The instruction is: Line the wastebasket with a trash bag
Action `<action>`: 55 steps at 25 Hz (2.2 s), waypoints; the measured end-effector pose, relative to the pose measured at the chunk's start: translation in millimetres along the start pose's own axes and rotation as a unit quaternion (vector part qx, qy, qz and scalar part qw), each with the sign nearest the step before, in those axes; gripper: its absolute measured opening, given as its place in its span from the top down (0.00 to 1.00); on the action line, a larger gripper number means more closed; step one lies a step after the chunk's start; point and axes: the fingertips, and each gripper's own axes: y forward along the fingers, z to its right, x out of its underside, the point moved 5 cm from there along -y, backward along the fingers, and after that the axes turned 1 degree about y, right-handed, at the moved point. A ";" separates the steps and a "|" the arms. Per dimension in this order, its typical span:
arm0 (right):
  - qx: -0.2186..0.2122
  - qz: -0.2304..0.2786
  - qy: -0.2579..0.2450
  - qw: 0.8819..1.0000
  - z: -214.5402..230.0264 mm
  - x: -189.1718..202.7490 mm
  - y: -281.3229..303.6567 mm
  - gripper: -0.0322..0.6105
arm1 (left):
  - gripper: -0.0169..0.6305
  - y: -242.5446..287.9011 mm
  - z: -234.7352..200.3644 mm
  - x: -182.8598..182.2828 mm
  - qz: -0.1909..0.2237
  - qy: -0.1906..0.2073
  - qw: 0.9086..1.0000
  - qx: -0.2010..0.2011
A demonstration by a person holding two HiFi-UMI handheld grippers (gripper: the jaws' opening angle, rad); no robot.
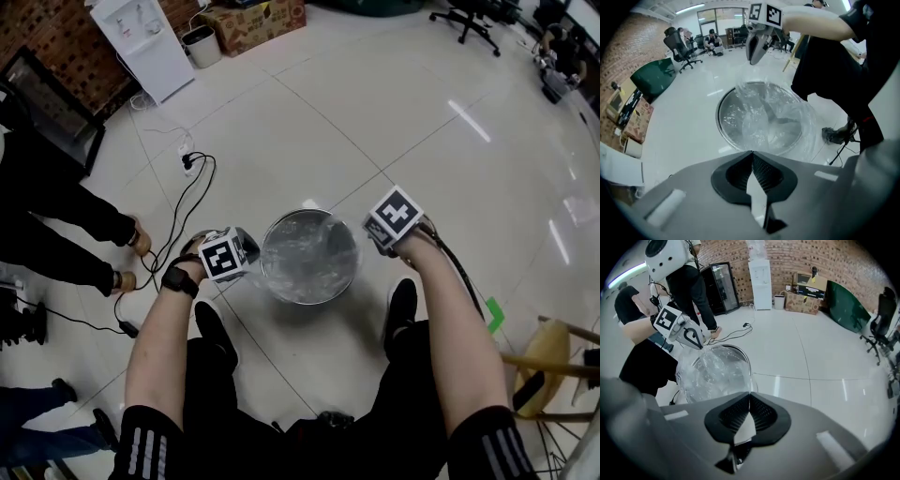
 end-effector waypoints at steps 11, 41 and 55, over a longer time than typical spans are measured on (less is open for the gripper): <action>0.019 0.053 0.074 0.996 27.3 -6.4 2.5 0.94 | 0.97 -46.2 -78.5 -1.8 0.216 -0.246 0.941 -0.083; 0.092 -0.035 0.073 0.992 59.9 45.7 114.3 0.94 | 0.97 84.3 -71.1 73.3 0.048 -0.357 0.930 -0.070; 0.054 -0.006 0.085 0.995 46.9 41.5 87.7 0.78 | 0.73 53.5 -49.1 83.8 0.041 -0.351 0.935 -0.037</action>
